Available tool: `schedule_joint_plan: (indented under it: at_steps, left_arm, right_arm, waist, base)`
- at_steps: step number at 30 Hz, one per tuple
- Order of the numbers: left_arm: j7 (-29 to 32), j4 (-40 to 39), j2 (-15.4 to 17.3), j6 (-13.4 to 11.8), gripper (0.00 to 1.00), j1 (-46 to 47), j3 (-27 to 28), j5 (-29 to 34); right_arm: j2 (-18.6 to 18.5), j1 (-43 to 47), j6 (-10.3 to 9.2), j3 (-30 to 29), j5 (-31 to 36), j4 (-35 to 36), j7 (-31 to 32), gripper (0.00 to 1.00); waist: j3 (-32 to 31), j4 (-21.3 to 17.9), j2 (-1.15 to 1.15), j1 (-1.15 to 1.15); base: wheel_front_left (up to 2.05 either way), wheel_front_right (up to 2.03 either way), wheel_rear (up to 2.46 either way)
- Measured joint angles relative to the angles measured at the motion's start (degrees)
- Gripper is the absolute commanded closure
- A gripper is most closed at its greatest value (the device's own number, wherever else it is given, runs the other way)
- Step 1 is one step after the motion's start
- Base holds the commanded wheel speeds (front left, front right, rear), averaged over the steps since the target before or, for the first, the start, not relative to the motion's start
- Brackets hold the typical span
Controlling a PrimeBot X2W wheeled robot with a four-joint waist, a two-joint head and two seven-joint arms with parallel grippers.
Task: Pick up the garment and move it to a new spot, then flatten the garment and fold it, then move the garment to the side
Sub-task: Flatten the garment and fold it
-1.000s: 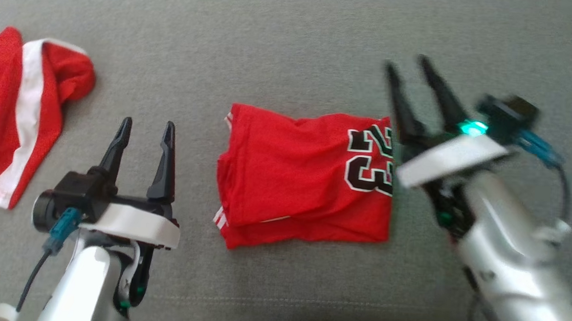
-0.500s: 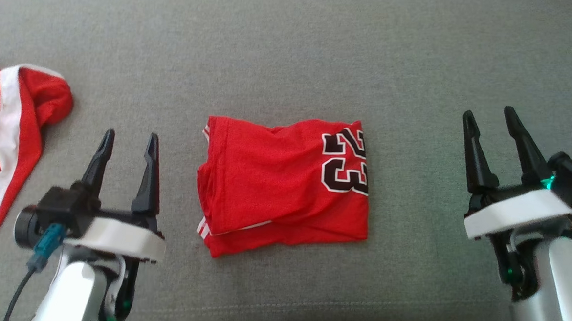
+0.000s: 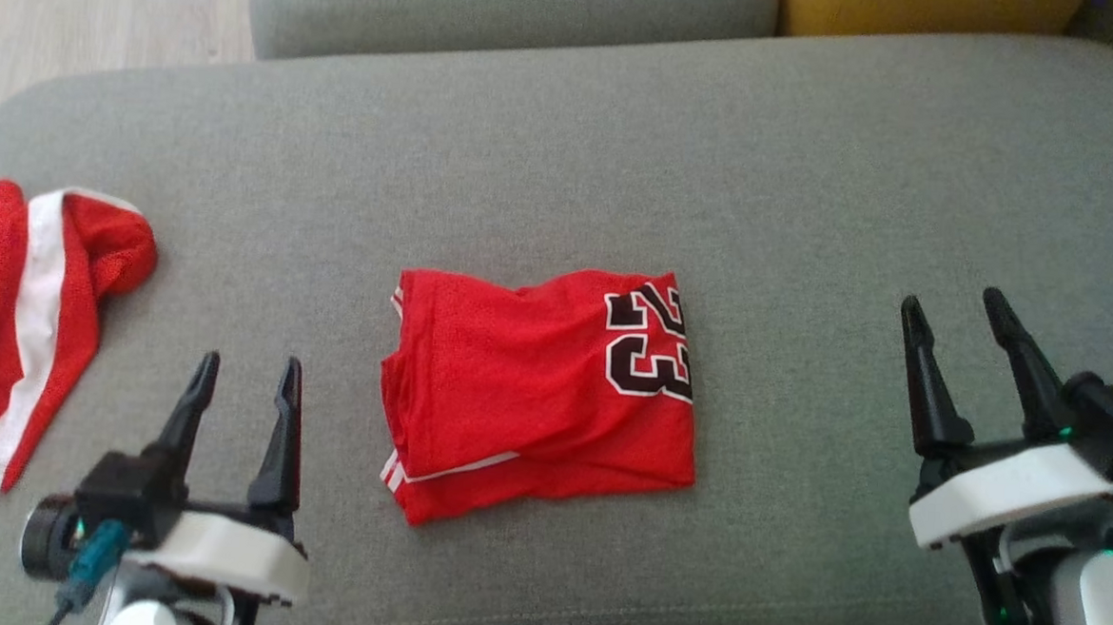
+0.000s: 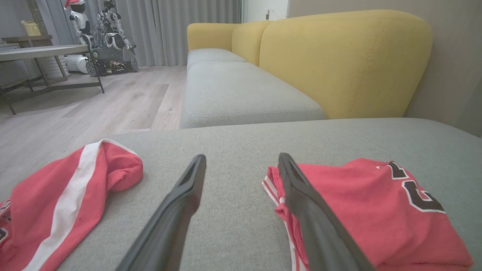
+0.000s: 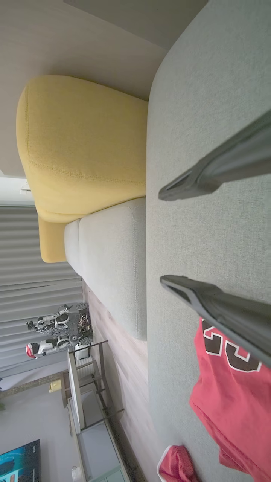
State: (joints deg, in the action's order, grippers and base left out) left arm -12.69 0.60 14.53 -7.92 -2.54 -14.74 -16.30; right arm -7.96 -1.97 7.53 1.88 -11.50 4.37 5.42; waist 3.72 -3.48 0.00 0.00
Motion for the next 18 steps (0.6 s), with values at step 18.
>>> schedule_joint_plan:
  at_steps: [18]
  left_arm:
    - [2.87,-2.14,0.93,-1.68,0.0,-3.49,-0.18,-0.89]
  right_arm:
    - [0.85,2.92,0.0,-0.18,-0.01,0.36,1.48,0.0]
  waist:
    - [-3.68,0.49,0.0,0.0]
  base:
    - [0.0,0.0,0.0]
